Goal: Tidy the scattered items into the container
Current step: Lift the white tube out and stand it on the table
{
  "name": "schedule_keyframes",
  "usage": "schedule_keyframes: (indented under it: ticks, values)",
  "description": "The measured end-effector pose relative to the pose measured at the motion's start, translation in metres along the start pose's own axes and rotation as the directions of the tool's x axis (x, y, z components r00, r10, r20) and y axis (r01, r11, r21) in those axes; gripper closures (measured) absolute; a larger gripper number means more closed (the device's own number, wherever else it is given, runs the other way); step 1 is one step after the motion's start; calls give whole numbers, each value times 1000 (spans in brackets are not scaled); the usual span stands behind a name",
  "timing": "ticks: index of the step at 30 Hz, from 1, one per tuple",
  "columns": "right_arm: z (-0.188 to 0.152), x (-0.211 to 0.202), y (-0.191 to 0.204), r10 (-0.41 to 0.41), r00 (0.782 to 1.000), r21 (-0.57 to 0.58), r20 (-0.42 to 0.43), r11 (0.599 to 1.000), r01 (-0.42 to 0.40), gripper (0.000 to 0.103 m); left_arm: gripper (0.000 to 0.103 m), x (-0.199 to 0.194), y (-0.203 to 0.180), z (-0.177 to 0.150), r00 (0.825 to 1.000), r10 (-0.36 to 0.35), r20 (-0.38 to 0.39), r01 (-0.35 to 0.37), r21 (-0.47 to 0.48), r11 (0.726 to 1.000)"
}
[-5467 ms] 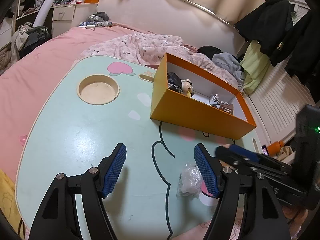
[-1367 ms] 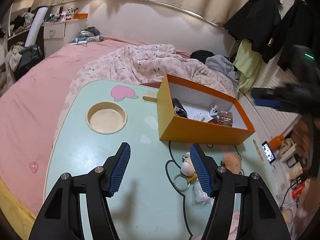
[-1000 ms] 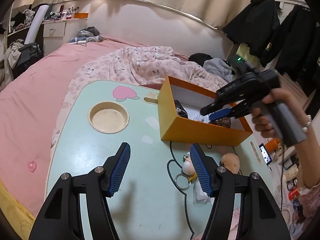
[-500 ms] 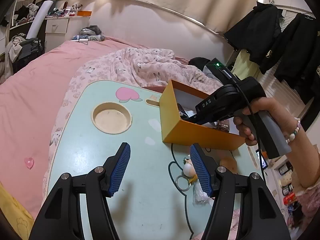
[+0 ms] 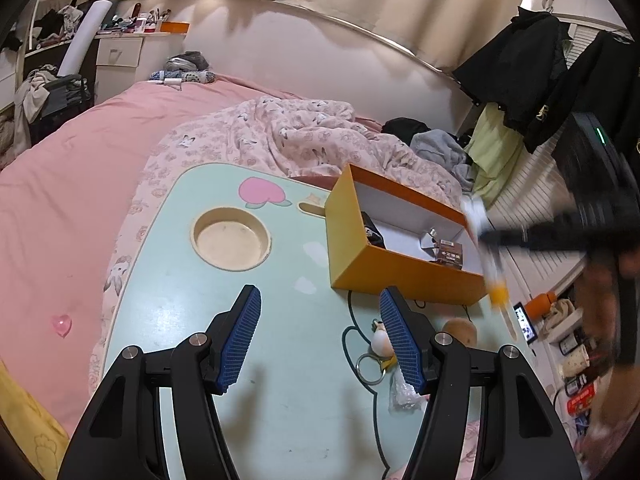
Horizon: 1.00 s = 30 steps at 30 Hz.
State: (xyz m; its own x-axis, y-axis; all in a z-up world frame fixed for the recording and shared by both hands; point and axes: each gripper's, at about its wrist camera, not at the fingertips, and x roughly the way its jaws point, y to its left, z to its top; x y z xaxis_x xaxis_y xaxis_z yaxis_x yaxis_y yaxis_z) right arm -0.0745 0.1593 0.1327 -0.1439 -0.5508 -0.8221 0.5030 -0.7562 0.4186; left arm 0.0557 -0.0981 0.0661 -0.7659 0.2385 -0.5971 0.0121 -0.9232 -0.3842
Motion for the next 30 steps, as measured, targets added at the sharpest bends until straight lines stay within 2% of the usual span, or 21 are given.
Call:
schedule_keyframes:
  ticks: [4,6,11,14,17,18,21,23,25,28,30]
  values:
    - [-38,24,-6,-80,997,-21,-22,997,80,84,40,1,-5,-1,1000,4,-10,-4,18,1000]
    - [-49,34,-7,-94,995,-35,-25,995,93,84,40,0,-9,0,1000,10,-11,-10,29,1000]
    - [-57,46,-8,-207,978,-70,41,975,209,84,40,0,-18,2,1000,9,-17,-8,46,999]
    - [-61,43,-5,-184,978,-77,99,978,192,83,40,-1,-23,4,1000,16,-16,-15,62,998]
    - [-69,32,2,-212,954,-90,211,968,235,78,40,0,-27,10,999,37,-20,-36,78,996]
    - [-73,29,5,-215,947,-88,236,966,242,72,40,1,-29,12,999,42,-20,-41,83,996]
    - [-85,26,6,-182,945,-61,271,977,205,69,40,2,-34,23,998,60,-25,-57,108,992]
    - [-95,25,6,-190,936,-44,297,976,212,69,40,4,-39,32,997,69,-35,-63,134,989]
    - [-103,24,5,-200,926,-25,320,975,219,69,40,8,-45,42,996,67,-60,-57,157,986]
    - [-109,20,-1,-216,915,37,342,976,216,69,40,22,-57,61,986,33,-161,-4,178,984]
    - [-113,14,-12,-217,909,90,356,976,197,69,40,37,-68,73,966,8,-259,45,196,980]
